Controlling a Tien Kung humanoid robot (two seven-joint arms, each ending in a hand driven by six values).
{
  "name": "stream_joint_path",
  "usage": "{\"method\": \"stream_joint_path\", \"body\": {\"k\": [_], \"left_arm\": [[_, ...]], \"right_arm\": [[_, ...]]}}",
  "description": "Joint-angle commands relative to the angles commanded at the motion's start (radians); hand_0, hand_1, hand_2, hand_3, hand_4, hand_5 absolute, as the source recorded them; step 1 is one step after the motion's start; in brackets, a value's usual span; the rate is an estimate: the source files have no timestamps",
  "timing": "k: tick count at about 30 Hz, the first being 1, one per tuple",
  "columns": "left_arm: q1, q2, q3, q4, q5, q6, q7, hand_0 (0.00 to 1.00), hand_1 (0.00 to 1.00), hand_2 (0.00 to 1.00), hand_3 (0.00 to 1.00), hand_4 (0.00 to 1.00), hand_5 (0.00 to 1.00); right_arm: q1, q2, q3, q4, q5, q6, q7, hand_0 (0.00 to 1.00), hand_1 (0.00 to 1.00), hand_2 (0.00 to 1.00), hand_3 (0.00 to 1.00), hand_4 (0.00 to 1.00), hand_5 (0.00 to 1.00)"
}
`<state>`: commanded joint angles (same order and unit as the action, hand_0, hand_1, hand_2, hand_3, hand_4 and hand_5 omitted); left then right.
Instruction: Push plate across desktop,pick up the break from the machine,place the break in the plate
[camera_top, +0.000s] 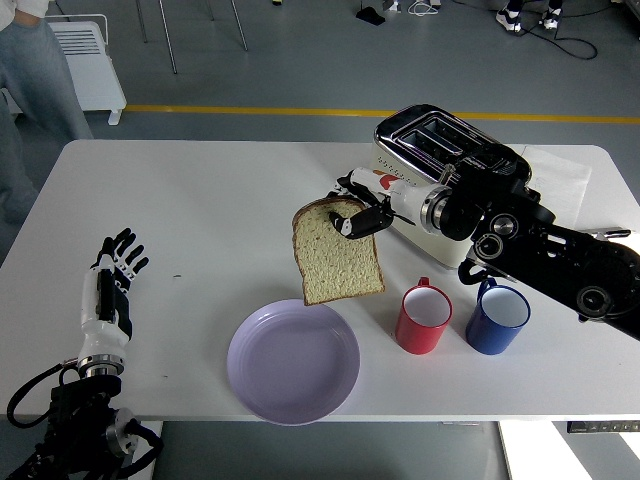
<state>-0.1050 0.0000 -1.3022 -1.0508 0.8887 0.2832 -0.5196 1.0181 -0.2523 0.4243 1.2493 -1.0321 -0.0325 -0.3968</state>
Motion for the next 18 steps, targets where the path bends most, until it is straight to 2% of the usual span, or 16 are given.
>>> {"method": "stream_joint_path", "body": {"k": [6,18], "left_arm": [[-0.001,0.0,0.0,0.002,0.0,0.0,0.0,0.76,0.818,0.877,0.813,0.587,0.998],[-0.001,0.0,-0.028,0.011,-0.025,0.002,-0.005,0.76,0.819,0.877,0.812,0.587,0.998]], "right_arm": [[-0.037,0.007,-0.067,0.011,0.045,-0.025,0.022,0.419,0.417,0.443,0.469,0.175,0.048],[-0.071,0.028,-0.082,0.059,0.072,-0.045,0.043,0.418,0.423,0.451,0.476,0.195,0.044]]}}
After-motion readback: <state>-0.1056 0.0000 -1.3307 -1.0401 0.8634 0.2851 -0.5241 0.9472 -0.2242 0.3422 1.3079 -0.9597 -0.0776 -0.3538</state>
